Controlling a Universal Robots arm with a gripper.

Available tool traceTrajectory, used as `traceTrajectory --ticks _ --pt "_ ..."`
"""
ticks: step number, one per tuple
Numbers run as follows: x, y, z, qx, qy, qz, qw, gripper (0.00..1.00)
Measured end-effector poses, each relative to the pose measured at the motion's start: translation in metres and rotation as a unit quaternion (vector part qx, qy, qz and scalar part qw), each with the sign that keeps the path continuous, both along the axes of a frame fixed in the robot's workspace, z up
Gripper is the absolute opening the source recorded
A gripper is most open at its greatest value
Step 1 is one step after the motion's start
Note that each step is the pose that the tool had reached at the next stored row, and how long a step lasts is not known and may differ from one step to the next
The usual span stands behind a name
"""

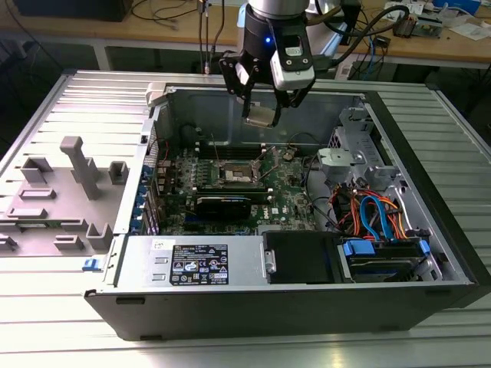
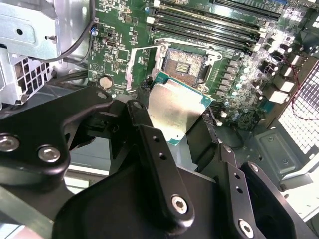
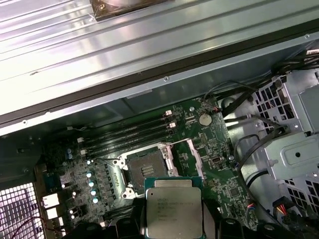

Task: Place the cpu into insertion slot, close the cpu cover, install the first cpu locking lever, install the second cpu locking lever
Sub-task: 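Place the cpu into insertion slot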

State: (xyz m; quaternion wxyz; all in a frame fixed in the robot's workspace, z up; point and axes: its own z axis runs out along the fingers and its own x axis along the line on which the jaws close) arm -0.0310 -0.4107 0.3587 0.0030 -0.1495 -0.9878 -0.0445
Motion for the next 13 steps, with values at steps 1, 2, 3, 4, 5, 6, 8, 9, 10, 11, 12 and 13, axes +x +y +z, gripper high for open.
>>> traceTrajectory --ticks 1,2,3,4,5,6,8,9,10,11,12,13 --pt "0.0 0.0 0.0 0.0 0.0 -0.002 1.0 0.55" --pt "0.0 0.0 0.0 0.0 0.0 -0.004 1.0 0.55" --pt "0.0 0.0 0.0 0.0 0.0 -0.007 1.0 0.55" --pt "0.0 0.0 0.0 0.0 0.0 -0.01 1.0 0.55" --pt "0.0 0.0 0.0 0.0 0.0 -0.012 0.9999 0.55" --pt "0.0 0.0 0.0 0.0 0.0 -0.014 0.9999 0.55" --pt "0.0 0.0 0.0 0.0 0.0 -0.023 0.9997 0.55" --pt "0.0 0.0 0.0 0.0 0.0 -0.025 0.9997 0.55" --pt "0.0 0.0 0.0 0.0 0.0 -0.029 0.9996 0.55" --pt "0.0 0.0 0.0 0.0 0.0 -0.032 0.9995 0.55" --pt "0.0 0.0 0.0 0.0 0.0 -0.041 0.9992 0.55" --pt "0.0 0.0 0.0 0.0 0.0 -0.048 0.9989 0.55"
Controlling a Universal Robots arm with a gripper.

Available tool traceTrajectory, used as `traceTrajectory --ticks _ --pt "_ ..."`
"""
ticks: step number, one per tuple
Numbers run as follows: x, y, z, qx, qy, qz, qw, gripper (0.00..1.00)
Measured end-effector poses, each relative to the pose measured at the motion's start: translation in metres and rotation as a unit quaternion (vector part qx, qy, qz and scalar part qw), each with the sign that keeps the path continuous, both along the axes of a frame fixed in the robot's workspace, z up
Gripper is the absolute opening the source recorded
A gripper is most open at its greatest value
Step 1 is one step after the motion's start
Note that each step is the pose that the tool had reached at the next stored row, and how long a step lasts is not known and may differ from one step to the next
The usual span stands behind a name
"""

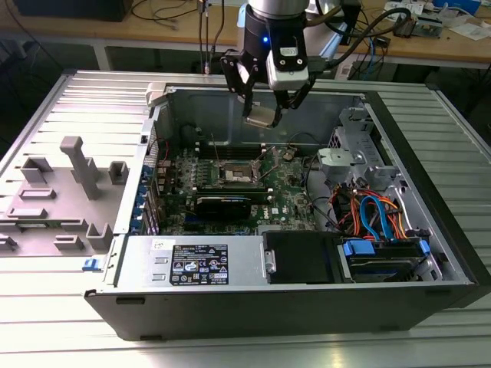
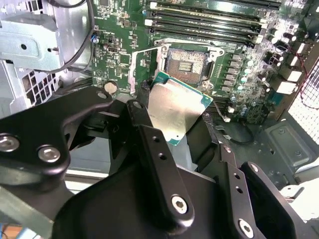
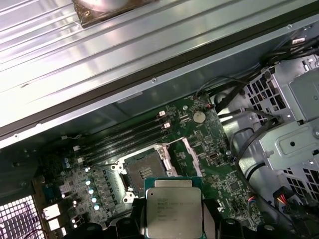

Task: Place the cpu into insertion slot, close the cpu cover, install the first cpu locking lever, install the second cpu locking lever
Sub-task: 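Place the cpu into insertion slot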

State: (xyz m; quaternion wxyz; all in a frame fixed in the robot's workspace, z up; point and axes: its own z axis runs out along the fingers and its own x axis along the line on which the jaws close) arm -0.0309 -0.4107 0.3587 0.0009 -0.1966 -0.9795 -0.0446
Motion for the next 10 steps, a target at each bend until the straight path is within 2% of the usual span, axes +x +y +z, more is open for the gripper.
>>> traceTrajectory --ticks 10 --pt "0.0 0.0 0.0 0.0 0.0 -0.041 0.9992 0.55"
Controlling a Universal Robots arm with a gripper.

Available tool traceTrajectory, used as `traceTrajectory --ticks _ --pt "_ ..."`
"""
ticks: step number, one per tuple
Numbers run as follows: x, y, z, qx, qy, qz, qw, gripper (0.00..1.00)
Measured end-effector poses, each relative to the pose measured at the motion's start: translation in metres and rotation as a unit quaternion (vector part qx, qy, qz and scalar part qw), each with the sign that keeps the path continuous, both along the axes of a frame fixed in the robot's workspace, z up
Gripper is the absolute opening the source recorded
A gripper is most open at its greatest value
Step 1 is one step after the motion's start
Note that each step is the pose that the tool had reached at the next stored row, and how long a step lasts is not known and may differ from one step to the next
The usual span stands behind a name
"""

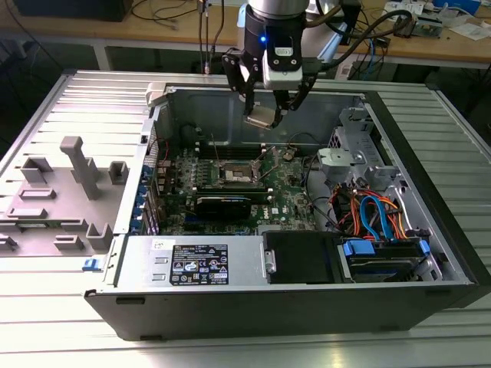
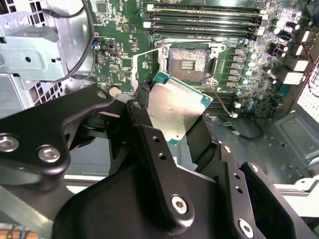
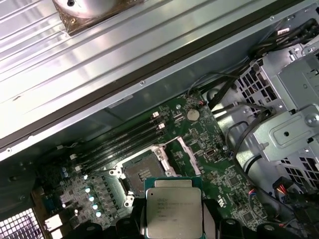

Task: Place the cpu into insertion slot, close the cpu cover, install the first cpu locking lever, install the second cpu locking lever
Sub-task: 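Place the cpu into insertion slot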

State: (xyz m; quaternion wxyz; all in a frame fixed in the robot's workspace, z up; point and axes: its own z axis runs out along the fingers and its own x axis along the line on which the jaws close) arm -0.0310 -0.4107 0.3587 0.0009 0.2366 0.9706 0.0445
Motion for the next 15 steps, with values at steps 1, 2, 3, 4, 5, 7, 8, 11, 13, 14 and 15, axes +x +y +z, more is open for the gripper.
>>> traceTrajectory --ticks 1,2,3,4,5,7,8,11,13,14,15 --pt "0.0 0.0 0.0 0.0 0.0 -0.004 1.0 0.55" --pt "0.0 0.0 0.0 0.0 0.0 -0.007 1.0 0.55" --pt "0.0 0.0 0.0 0.0 0.0 -0.01 0.9999 0.55" --pt "0.0 0.0 0.0 0.0 0.0 -0.013 0.9999 0.55" --pt "0.0 0.0 0.0 0.0 0.0 -0.018 0.9998 0.55" --pt "0.0 0.0 0.0 -0.0001 0.0 -0.026 0.9997 0.55" --pt "0.0 0.0 0.0 0.0 0.0 -0.031 0.9995 0.55" --pt "0.0 0.0 0.0 0.0 0.0 -0.04 0.9992 0.55" --pt "0.0 0.0 0.0 -0.0001 0.0 -0.045 0.999 0.55" --pt "0.0 0.0 0.0 -0.0001 0.0 -0.048 0.9988 0.55" --pt "0.0 0.0 0.0 -0.0001 0.0 -0.052 0.9987 0.55"
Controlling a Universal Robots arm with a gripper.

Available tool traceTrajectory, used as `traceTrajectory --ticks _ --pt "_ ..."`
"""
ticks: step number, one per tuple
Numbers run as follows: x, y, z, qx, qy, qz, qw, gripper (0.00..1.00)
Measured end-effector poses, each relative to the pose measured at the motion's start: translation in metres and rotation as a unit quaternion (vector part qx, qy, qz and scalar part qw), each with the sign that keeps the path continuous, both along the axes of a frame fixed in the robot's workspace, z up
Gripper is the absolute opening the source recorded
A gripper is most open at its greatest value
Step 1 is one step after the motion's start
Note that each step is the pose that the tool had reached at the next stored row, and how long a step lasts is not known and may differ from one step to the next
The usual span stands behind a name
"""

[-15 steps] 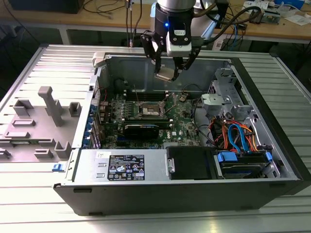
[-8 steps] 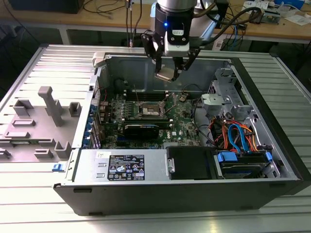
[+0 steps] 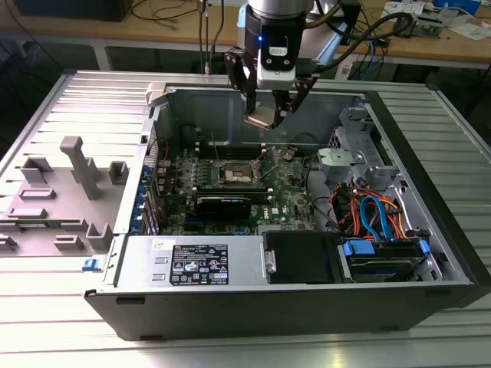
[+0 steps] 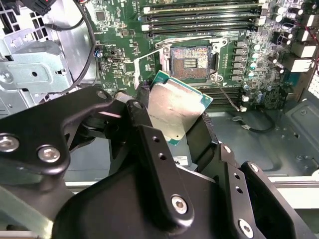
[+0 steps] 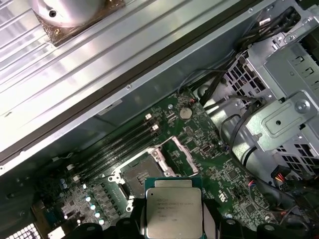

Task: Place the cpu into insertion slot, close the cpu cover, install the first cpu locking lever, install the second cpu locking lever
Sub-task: 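Place the cpu into insertion slot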

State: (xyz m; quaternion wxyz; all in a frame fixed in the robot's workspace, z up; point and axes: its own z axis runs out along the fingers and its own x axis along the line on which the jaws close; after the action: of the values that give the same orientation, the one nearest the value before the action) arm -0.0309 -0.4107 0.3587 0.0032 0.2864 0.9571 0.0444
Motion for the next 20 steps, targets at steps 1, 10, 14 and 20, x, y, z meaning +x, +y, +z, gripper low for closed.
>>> traceTrajectory --ticks 1,10,14,20 --pt "0.0 0.0 0.0 0.0 0.0 -0.005 1.0 0.55" --pt "0.0 0.0 0.0 0.0 0.0 -0.069 0.9976 0.55" --pt "0.0 0.0 0.0 0.0 0.0 -0.079 0.9969 0.55" --pt "0.0 0.0 0.0 0.0 0.0 -0.094 0.9956 0.55"
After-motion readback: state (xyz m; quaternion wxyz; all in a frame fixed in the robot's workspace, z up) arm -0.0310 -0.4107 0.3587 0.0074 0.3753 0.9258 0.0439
